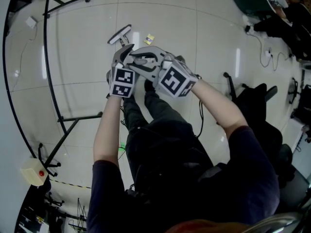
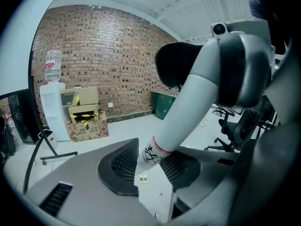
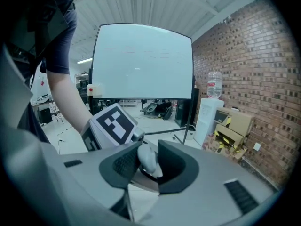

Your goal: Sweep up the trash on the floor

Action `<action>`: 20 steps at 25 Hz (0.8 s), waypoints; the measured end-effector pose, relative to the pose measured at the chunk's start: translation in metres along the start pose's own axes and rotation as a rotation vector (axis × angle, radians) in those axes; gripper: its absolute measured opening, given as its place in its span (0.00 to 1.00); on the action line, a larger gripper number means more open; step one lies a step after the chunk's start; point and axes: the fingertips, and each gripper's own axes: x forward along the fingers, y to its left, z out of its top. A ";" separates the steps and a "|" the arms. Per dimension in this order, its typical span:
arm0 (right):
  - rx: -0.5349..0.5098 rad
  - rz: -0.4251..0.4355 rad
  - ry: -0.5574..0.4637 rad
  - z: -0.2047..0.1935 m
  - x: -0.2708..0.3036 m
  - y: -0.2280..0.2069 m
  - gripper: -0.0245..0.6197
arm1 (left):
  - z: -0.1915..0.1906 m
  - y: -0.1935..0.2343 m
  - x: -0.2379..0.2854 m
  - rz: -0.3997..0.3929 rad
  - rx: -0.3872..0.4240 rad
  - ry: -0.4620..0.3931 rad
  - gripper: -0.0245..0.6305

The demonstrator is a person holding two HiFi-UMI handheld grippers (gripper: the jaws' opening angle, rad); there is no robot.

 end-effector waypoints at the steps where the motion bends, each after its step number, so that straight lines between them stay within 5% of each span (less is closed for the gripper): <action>1: -0.013 0.005 0.001 -0.002 -0.003 0.004 0.22 | -0.002 -0.005 -0.001 0.000 0.005 0.002 0.21; 16: -0.026 -0.067 0.037 -0.017 -0.017 0.057 0.22 | -0.029 -0.048 -0.027 -0.069 0.073 0.008 0.22; 20: 0.007 -0.103 0.027 -0.016 -0.028 0.053 0.22 | -0.024 -0.058 -0.025 -0.082 0.016 -0.010 0.22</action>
